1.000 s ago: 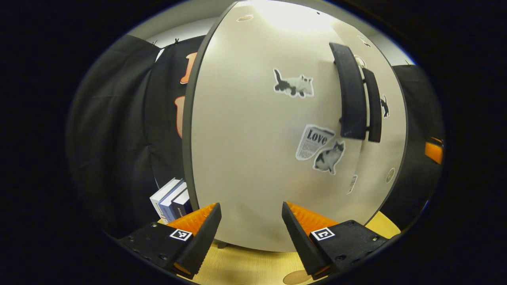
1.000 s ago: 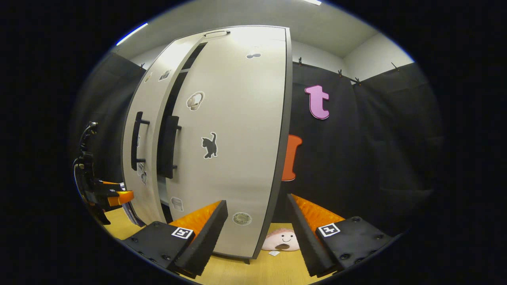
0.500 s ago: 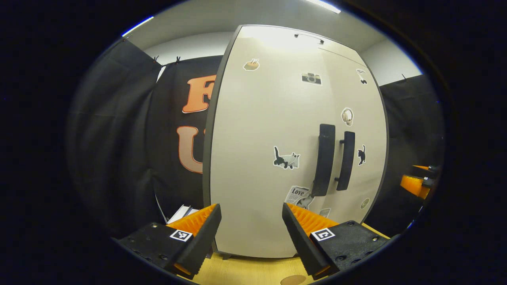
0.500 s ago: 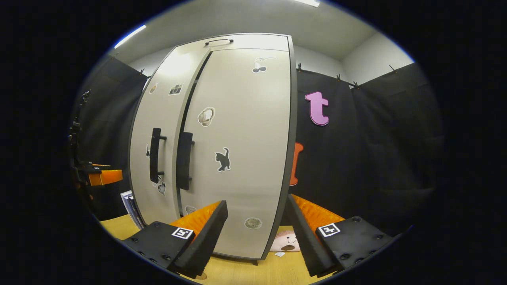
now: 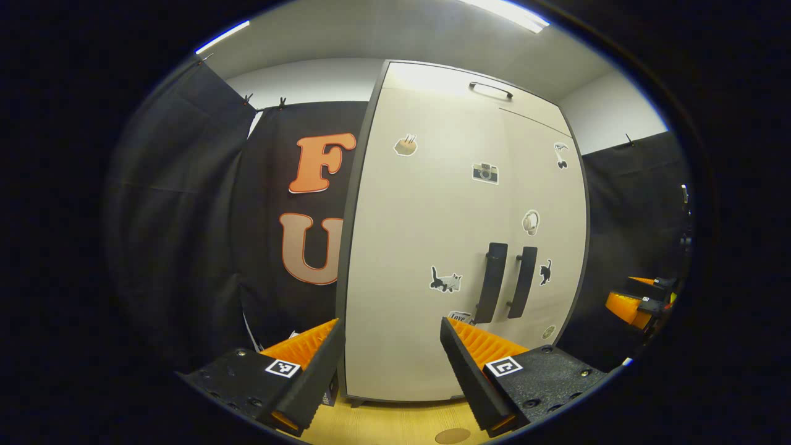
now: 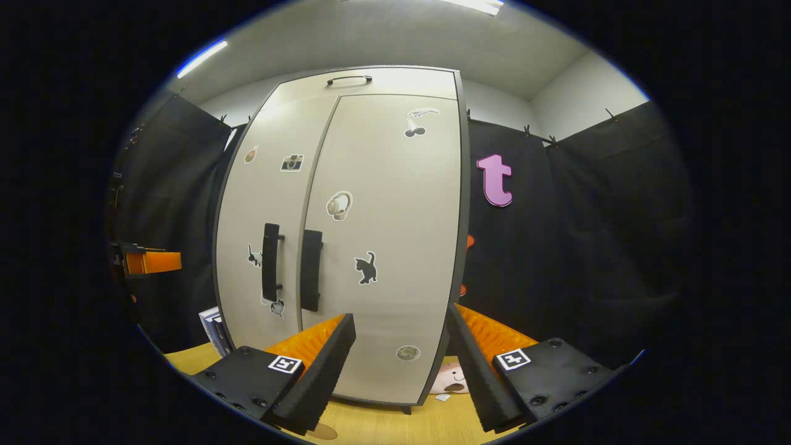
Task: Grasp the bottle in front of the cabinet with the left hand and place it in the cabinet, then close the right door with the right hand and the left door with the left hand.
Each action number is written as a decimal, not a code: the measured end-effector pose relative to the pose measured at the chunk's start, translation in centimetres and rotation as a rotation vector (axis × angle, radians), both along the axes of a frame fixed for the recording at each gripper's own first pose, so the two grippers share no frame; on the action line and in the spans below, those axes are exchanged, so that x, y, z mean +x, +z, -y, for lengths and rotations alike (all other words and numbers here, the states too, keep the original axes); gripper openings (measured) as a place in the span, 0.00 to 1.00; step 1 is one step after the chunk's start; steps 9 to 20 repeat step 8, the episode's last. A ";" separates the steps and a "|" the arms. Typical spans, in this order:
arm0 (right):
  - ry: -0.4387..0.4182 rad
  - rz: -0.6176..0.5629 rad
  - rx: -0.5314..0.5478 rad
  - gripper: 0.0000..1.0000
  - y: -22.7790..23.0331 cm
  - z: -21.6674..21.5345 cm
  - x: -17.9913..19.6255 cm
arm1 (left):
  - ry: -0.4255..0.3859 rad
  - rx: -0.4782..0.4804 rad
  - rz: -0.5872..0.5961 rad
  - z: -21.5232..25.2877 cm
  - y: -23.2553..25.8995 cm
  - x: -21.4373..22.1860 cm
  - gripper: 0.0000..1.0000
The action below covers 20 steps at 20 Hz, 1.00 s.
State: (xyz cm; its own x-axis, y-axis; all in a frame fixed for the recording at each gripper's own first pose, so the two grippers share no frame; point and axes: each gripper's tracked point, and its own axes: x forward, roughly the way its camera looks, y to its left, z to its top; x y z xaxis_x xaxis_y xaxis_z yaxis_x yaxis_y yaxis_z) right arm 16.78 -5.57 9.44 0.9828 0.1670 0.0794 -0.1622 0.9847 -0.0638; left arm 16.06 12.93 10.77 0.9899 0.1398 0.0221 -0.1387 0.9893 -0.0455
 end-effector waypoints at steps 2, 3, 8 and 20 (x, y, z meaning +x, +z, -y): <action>-0.009 0.005 -0.010 0.98 0.3 -0.3 -0.8 | 0.000 0.004 0.003 -0.4 0.7 -0.7 0.94; -0.014 0.006 -0.013 0.98 0.4 -0.4 -1.1 | -0.002 0.012 0.005 -0.5 1.1 -1.2 0.94; -0.059 -0.001 -0.004 0.98 0.4 -1.0 -3.2 | -0.047 0.018 -0.002 0.2 1.7 -3.2 0.91; -0.059 -0.001 -0.004 0.98 0.4 -1.0 -3.2 | -0.047 0.018 -0.002 0.2 1.7 -3.2 0.91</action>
